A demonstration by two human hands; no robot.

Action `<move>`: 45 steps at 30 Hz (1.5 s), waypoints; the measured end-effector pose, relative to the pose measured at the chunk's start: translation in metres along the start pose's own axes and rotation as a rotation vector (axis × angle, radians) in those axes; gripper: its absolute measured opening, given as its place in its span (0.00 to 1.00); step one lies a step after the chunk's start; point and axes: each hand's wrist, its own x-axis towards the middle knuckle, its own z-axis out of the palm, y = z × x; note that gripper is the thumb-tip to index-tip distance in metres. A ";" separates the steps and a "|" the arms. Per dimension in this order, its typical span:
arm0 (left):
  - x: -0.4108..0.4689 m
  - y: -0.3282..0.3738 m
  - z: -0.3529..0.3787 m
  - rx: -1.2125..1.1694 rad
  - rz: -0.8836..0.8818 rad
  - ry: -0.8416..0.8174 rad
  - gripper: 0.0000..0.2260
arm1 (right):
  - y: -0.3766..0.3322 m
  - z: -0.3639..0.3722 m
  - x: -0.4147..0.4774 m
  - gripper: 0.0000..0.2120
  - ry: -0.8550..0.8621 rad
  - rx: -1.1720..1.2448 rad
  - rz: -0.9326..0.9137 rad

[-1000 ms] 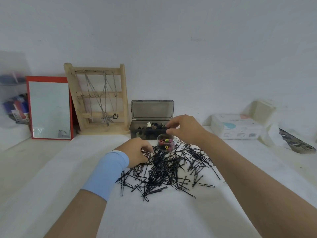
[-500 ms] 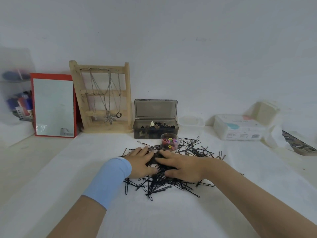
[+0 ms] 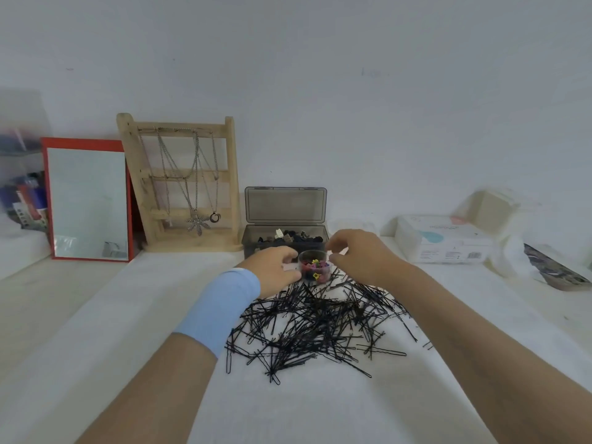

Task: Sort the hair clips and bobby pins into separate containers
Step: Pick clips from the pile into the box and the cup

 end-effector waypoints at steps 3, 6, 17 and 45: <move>0.016 0.007 0.007 -0.055 -0.025 -0.004 0.29 | -0.002 0.011 0.012 0.24 -0.094 -0.006 0.073; 0.025 0.008 0.012 -0.086 -0.027 0.032 0.32 | -0.003 0.016 0.019 0.22 -0.105 0.034 0.061; 0.007 -0.029 -0.012 -0.048 0.003 0.218 0.19 | -0.042 0.025 0.038 0.12 -0.074 0.199 -0.044; -0.020 -0.020 0.036 0.374 -0.016 -0.254 0.39 | -0.001 0.053 -0.006 0.33 -0.531 -0.394 -0.194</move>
